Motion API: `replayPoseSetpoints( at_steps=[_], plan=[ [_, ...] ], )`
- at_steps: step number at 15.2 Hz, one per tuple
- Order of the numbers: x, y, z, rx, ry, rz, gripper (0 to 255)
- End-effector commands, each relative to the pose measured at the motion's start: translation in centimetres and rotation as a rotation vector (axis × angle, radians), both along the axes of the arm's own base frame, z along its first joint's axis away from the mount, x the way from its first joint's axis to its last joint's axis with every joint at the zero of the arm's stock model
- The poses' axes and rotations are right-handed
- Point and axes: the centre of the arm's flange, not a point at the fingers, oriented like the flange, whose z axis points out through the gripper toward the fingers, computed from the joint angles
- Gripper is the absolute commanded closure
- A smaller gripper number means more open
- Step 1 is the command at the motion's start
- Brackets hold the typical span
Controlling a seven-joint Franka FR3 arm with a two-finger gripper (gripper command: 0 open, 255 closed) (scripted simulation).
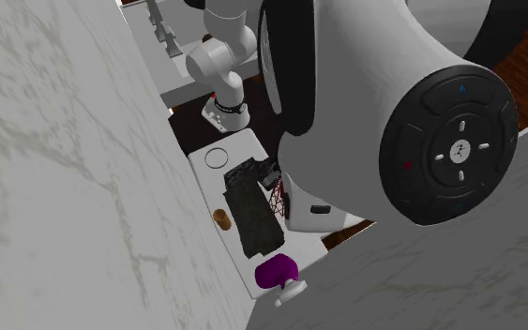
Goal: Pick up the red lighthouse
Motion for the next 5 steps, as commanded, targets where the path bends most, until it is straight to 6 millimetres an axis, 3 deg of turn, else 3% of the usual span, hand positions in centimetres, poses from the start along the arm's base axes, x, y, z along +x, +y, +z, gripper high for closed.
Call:
replayPoseSetpoints(
  at_steps=[1, 5],
  plan=[
    [0.0, 0.0, 1.1, 0.000, 0.000, 0.000, 255],
    [0.0, 0.0, 2.2, 0.000, 0.000, 0.000, 255]
  ],
)
